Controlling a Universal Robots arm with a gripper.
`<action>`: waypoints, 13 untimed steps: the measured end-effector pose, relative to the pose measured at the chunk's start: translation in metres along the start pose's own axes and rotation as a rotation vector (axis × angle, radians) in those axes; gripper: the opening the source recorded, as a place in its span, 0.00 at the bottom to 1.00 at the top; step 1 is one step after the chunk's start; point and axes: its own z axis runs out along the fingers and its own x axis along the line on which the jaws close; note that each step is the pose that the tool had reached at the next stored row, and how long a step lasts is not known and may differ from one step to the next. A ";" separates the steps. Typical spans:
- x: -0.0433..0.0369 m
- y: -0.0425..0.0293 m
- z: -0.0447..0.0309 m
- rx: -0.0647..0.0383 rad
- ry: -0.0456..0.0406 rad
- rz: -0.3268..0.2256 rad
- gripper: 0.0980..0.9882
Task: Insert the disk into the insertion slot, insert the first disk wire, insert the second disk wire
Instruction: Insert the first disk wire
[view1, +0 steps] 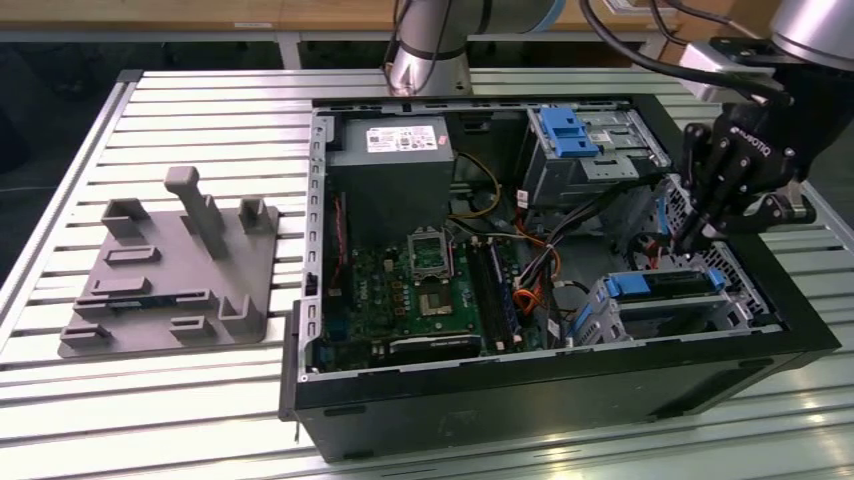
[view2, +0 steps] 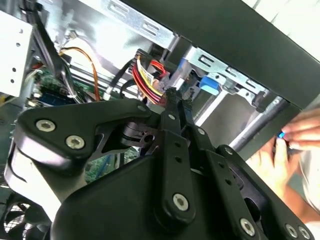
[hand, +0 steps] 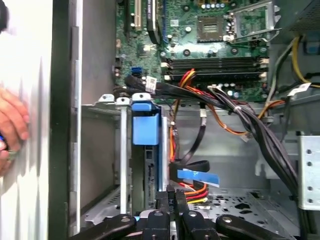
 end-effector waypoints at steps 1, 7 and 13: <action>0.0008 0.0000 0.0001 0.002 -0.0135 0.000 0.07; 0.0123 -0.0002 0.0014 0.005 -0.0450 -0.001 0.07; 0.0247 -0.0004 0.0029 0.005 -0.0896 -0.003 0.07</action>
